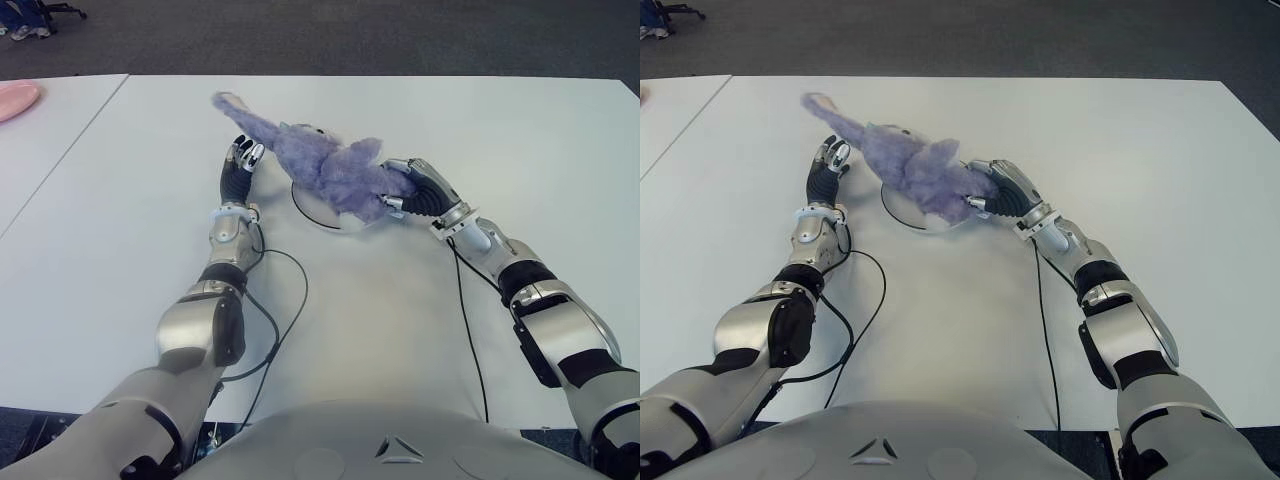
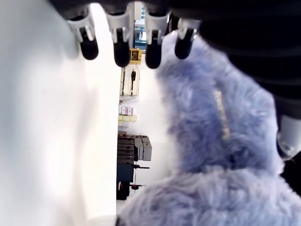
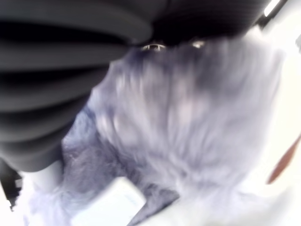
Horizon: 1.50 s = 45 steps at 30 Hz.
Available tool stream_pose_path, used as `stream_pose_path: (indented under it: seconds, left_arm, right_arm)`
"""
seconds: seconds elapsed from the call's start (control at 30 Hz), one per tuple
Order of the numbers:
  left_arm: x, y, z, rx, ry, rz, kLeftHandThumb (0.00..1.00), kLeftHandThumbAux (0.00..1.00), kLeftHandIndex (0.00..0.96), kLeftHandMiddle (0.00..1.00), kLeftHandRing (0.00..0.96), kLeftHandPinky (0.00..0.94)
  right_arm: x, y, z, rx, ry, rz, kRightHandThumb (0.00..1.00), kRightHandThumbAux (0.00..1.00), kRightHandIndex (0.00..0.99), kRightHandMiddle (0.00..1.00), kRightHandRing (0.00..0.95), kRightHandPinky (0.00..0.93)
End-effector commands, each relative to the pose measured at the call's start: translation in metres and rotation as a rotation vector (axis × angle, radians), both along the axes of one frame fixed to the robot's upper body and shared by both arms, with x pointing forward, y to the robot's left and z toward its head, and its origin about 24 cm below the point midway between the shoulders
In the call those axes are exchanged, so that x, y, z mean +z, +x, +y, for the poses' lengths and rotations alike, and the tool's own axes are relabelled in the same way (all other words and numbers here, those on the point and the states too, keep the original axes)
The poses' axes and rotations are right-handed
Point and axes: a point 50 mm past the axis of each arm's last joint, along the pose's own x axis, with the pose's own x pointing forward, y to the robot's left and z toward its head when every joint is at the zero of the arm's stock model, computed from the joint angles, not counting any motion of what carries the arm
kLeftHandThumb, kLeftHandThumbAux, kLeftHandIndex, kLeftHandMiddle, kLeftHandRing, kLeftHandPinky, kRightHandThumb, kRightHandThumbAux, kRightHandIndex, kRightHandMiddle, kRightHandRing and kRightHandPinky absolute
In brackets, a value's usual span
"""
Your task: Put the doll into the plate.
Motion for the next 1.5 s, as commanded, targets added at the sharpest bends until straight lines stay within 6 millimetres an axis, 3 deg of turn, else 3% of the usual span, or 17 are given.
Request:
stream_pose_path:
  seconds: [0.03,0.27,0.63,1.13,1.5]
  left_arm:
    - [-0.089,-0.072,-0.019,-0.023,-0.076,0.440,0.000,0.495,0.086,0.110,0.095,0.077]
    - [-0.089,-0.072,-0.019,-0.010,-0.084,0.435,0.000,0.497,0.089,0.119,0.103,0.095]
    - [-0.089,-0.072,-0.020,-0.014,-0.074,0.442,0.000,0.490,0.084,0.119,0.103,0.074]
    - [-0.089,-0.072,-0.020,-0.020,-0.062,0.444,0.000,0.488,0.087,0.116,0.098,0.072]
    - [-0.088,-0.070,-0.022,-0.006,-0.068,0.447,0.000,0.480,0.093,0.120,0.103,0.080]
  right_arm:
    - [-0.019,-0.002,0.001,-0.015,-0.104,0.074,0.106,0.526,0.006,0.008,0.007,0.006]
    - [-0.015,0.005,-0.004,-0.046,-0.123,0.100,0.125,0.444,0.000,0.000,0.000,0.000]
    - [-0.012,0.014,-0.011,-0.134,-0.114,0.119,0.177,0.392,0.000,0.000,0.000,0.000]
    - [-0.010,0.020,-0.021,-0.219,-0.071,0.156,0.178,0.369,0.000,0.000,0.000,0.000]
    - [0.007,0.032,-0.045,-0.342,0.100,0.212,0.142,0.386,0.000,0.000,0.000,0.000]
